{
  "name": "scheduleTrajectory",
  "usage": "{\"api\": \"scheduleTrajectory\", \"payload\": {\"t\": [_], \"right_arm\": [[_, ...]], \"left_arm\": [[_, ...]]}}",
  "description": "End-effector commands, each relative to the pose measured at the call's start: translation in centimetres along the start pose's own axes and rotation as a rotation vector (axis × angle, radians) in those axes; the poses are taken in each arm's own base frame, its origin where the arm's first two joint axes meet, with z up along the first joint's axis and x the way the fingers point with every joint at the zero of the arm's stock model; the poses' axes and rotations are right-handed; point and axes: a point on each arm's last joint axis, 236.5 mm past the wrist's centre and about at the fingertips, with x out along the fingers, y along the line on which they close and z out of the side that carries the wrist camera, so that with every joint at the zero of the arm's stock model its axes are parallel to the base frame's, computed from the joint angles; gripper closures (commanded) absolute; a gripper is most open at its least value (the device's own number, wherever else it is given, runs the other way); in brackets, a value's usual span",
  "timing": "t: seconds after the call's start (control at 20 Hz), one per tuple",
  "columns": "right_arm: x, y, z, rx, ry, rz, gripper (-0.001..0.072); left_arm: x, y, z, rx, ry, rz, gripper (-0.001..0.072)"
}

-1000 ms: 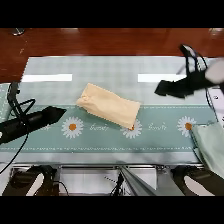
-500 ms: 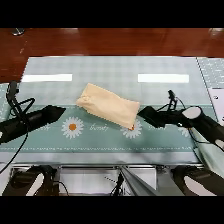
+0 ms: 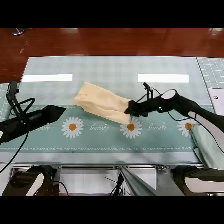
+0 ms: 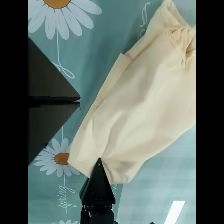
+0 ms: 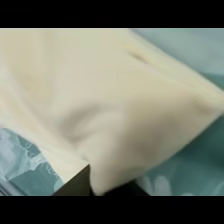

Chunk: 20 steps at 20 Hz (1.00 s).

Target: Fold the shirts.

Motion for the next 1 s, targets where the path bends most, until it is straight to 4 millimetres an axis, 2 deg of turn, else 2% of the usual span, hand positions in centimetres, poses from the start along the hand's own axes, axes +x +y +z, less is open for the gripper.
{"api": "scheduleTrajectory", "payload": {"t": [0.0,0.1,0.25,0.35,0.45,0.55,0.65,0.75,0.85,0.95], "right_arm": [[-1.5,4.8,1.8,-0.214,0.049,0.024,0.0689],[-5.1,7.7,4.4,-0.342,0.027,-0.061,0.0689],[-12.2,14.0,7.8,-0.536,-0.097,-0.112,0.0689],[-17.4,15.6,9.5,-0.56,-0.174,-0.177,0.0689],[-22.3,15.9,10.8,-0.522,-0.248,-0.217,0.0689],[-26.8,14.8,11.2,-0.44,-0.293,-0.251,0.0689],[-31.1,12.7,10.6,-0.36,-0.329,-0.283,0.0689],[-35.3,9.9,9.1,-0.273,-0.35,-0.326,0.0689],[-39.2,6.3,6.5,-0.134,-0.34,-0.376,0.0689],[-43.4,3.8,4.9,0.002,-0.443,-0.416,0.0689]], "left_arm": [[0.1,-0.1,-0.1,-0.004,0.004,-0.002,0.0686],[0.1,0.0,-0.1,-0.005,0.005,-0.002,0.0686],[0.1,-0.1,-0.1,-0.004,0.007,-0.002,0.0685],[0.1,-0.1,-0.1,-0.005,0.007,-0.003,0.0686],[0.1,-0.1,-0.1,-0.005,0.008,-0.003,0.0686],[0.1,-0.1,-0.1,-0.005,0.008,-0.003,0.0685],[0.1,-0.1,-0.1,-0.005,0.007,-0.003,0.0685],[0.1,-0.1,-0.1,-0.008,0.006,-0.006,0.0686],[0.1,-0.2,-0.1,-0.009,0.007,-0.008,0.0685],[0.1,-0.2,-0.1,-0.009,0.007,-0.008,0.0686]]}}
